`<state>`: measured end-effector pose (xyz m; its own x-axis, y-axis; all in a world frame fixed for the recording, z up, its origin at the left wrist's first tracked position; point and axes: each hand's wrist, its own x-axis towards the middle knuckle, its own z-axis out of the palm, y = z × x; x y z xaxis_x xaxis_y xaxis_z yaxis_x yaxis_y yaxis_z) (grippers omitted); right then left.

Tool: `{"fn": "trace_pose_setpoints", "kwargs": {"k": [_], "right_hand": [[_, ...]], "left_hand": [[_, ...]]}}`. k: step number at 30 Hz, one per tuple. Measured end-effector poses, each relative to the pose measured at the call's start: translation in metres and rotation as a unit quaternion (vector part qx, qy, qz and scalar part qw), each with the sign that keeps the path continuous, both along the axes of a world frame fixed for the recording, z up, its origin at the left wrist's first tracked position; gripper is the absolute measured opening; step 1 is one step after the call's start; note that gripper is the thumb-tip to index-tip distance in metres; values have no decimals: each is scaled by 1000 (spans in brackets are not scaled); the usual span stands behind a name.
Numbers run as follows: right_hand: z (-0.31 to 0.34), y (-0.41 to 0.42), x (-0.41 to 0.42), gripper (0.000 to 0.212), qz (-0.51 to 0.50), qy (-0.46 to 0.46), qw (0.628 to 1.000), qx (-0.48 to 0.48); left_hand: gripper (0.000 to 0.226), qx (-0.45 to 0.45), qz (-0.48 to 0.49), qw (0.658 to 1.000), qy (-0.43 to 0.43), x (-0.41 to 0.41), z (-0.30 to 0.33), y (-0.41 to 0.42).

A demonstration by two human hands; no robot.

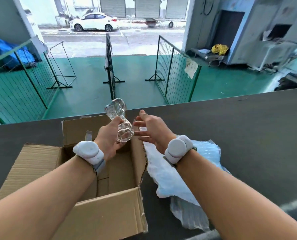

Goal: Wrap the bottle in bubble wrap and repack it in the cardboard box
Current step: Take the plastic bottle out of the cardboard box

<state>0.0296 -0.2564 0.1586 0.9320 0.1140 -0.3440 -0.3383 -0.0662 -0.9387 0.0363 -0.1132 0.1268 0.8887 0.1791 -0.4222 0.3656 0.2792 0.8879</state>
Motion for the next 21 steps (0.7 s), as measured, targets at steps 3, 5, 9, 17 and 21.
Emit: {"fn": "trace_pose_setpoints", "kwargs": {"k": [3, 5, 9, 17, 21], "right_hand": [[-3, -41, 4, 18, -76, -36, 995, -53], [-19, -58, 12, 31, -90, -47, 988, -119], [-42, -87, 12, 66, -71, 17, 941, -329], [-85, -165, -19, 21, 85, 100, 865, -485], [-91, -190, -35, 40, 104, 110, 861, -486]], "left_hand": [[27, -20, -31, 999, -8, 4, 8, -29], [34, -30, -44, 999, -4, 5, 6, -39], [36, -45, -71, 996, 13, 2, 4, -60], [34, -10, -168, 983, 69, -7, -11, -112], [26, 7, -193, 977, 84, -14, -26, -133]]}}
